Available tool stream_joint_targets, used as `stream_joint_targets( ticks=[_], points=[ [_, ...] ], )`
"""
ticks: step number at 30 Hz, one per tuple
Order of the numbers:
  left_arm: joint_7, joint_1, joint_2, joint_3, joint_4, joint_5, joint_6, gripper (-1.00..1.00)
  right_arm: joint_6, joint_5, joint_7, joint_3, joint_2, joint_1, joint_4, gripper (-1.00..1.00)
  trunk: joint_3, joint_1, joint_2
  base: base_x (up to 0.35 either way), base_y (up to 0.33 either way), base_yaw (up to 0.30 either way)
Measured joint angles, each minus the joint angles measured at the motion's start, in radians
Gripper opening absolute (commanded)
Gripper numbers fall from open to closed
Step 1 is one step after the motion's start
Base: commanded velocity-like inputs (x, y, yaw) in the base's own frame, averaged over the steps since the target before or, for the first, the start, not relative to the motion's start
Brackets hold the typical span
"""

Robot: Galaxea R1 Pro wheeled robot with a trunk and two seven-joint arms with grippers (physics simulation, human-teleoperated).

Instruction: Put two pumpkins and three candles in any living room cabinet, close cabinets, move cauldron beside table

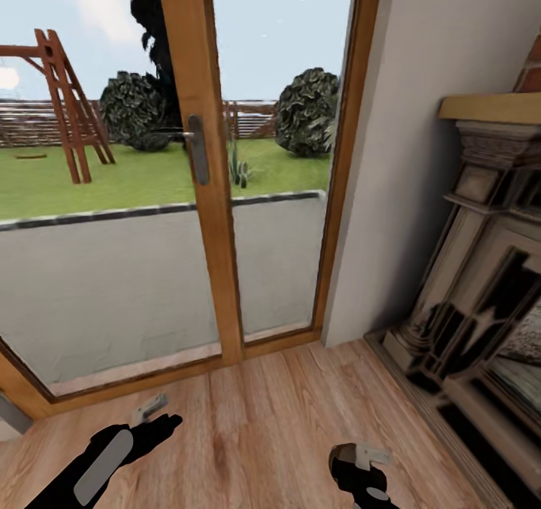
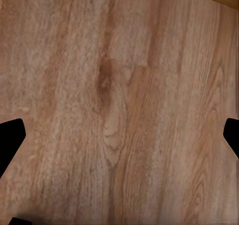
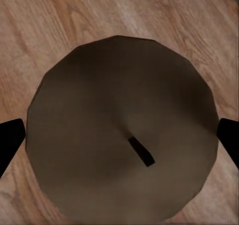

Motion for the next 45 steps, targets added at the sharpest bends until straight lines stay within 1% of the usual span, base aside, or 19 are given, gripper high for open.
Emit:
stream_joint_targets(
  ticks=[45],
  points=[
    [0.000,0.000,0.000,0.004,0.000,0.001,0.000,1.00,0.000,0.000,0.000,0.000,0.001,0.000,0.000,-1.00,0.144,-0.173,0.315,-0.002,0.000,-0.279]
  ],
)
